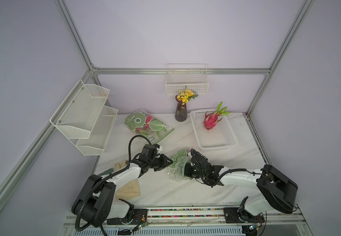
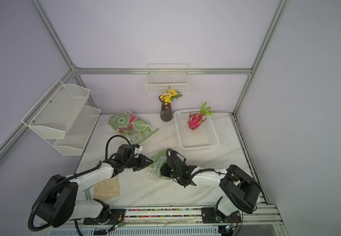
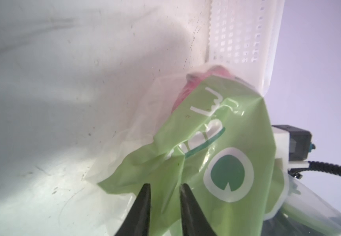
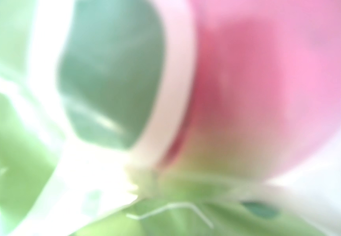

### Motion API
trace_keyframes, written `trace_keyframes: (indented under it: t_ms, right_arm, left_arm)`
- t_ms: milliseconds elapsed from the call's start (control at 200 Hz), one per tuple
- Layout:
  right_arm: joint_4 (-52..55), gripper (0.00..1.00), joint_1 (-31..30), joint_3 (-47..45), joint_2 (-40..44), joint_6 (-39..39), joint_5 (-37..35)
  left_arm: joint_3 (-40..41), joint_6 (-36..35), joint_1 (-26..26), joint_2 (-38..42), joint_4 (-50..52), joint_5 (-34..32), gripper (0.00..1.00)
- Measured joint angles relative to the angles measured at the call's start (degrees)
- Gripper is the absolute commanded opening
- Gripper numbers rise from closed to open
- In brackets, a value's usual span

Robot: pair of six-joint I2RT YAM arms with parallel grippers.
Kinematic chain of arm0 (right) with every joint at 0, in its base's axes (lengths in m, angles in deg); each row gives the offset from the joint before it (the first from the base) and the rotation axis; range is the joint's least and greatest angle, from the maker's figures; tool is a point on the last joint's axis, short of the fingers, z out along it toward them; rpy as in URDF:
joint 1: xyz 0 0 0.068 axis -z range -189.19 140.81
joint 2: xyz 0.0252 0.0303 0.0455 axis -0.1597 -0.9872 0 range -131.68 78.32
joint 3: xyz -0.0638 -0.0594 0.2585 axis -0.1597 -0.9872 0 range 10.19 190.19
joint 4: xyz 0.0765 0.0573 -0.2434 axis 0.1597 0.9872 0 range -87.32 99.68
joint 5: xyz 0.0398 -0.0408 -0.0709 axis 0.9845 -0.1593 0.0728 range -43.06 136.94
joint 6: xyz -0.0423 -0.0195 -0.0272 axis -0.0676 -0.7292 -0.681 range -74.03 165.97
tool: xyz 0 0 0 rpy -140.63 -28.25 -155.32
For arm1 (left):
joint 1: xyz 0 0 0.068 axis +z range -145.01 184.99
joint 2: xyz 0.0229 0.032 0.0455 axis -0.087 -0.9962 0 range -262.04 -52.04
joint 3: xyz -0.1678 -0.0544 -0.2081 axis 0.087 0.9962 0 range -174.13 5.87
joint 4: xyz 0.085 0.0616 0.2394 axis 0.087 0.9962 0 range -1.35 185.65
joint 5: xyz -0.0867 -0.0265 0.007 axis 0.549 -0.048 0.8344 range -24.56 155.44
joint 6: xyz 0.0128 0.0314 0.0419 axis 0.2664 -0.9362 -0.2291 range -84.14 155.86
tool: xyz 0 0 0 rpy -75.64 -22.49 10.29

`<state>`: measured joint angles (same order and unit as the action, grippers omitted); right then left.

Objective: Open the zip-top bag and take out the dragon fruit
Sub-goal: Pick up the dragon fruit from the zipper food storage bag.

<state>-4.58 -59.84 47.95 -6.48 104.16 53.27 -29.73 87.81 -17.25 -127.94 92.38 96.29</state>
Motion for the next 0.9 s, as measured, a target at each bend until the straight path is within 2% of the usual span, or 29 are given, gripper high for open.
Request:
trace_keyframes:
  t_ms: [130, 240, 305, 385, 470, 585, 745, 900]
  right_arm:
    - [3.4, 0.0, 0.0, 2.3, 1.6, -1.0, 2.2]
    - [5.6, 0.0, 0.0, 4.5, 2.1, -1.9, 4.7]
    - [6.6, 0.0, 0.0, 6.0, 2.5, -2.5, 6.2]
    - [7.6, 0.0, 0.0, 7.2, 3.3, -3.2, 7.6]
    - [8.4, 0.0, 0.1, 7.5, 5.1, -3.6, 8.2]
    - [9.1, 0.0, 0.9, 7.5, 7.8, -4.2, 8.5]
    - [9.1, 0.0, 3.1, 7.5, 9.1, -5.0, 8.6]
    - [9.5, 0.0, 4.6, 7.7, 9.2, -5.8, 8.2]
  left_arm:
    - [-1.5, -3.0, 4.0, 3.3, 3.7, -1.2, 0.17]
    - [-1.6, -4.8, 6.6, 4.8, 6.3, -1.6, 0.19]
    - [-1.6, -6.0, 7.4, 5.2, 7.3, -1.4, 0.28]
    - [-1.6, -6.9, 7.8, 5.5, 7.6, 0.2, 0.45]
    - [-1.0, -8.3, 8.0, 6.3, 6.3, 3.7, 0.61]
    - [0.6, -8.1, 8.7, 9.1, 3.8, 8.6, 0.78]
    - [2.8, -7.8, 9.8, 13.1, 0.2, 13.0, 0.85]
    - [5.7, -3.1, 9.7, 13.4, -7.9, 17.9, 0.87]
